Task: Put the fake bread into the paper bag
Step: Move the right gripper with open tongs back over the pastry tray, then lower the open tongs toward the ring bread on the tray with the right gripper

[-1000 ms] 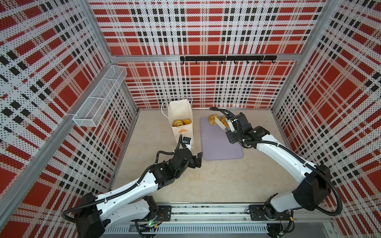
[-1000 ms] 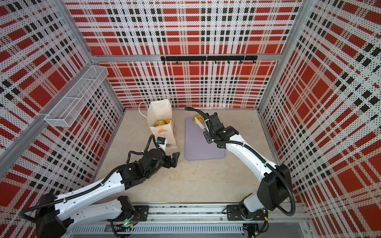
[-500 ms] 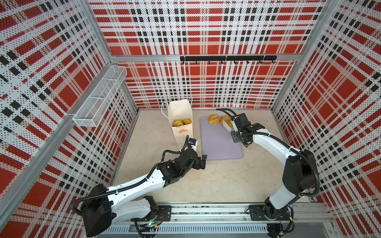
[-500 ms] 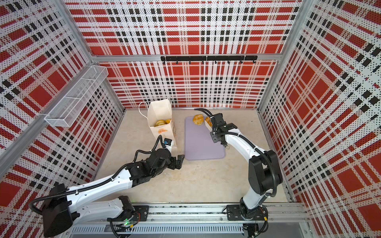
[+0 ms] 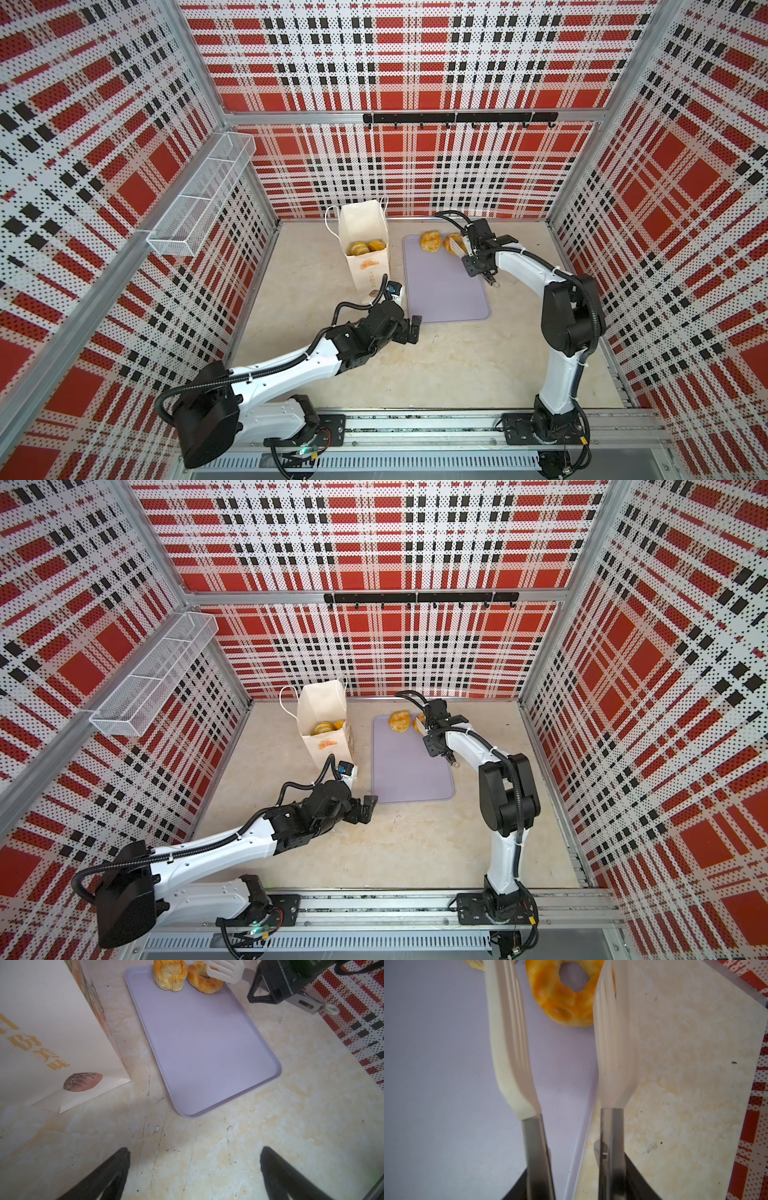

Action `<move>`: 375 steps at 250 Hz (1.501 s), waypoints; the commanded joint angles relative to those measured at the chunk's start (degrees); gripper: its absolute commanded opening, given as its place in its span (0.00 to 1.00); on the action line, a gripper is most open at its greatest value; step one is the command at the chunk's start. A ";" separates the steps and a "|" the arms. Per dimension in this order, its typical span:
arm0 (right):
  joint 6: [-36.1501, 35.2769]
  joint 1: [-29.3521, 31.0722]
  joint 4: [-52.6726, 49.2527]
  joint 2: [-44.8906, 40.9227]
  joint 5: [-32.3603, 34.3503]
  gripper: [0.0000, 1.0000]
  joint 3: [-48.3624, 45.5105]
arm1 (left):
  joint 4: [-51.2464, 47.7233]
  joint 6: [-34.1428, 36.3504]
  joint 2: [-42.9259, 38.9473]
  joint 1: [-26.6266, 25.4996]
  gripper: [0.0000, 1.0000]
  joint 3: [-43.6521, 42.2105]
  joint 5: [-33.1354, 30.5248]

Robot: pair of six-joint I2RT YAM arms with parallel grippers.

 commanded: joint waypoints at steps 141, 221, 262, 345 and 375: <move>-12.33 -0.76 0.60 7.47 -3.95 0.50 8.23 | 1.70 -1.43 -0.87 0.23 0.99 -1.84 0.16; -14.03 -0.96 -3.23 9.51 -6.88 0.50 10.36 | 1.61 -1.84 -1.69 0.32 0.99 -2.28 0.03; -13.97 -0.39 -5.69 7.39 -7.67 0.48 8.29 | 1.61 -2.21 -1.54 0.32 0.99 -2.28 0.08; -11.53 2.93 -8.01 -0.76 -7.70 0.49 0.00 | 1.87 -2.20 -1.15 0.24 0.99 -2.03 0.38; -9.75 3.87 -9.78 -2.83 -7.03 0.49 -1.73 | 1.87 -2.35 -1.54 0.25 0.99 -2.36 0.39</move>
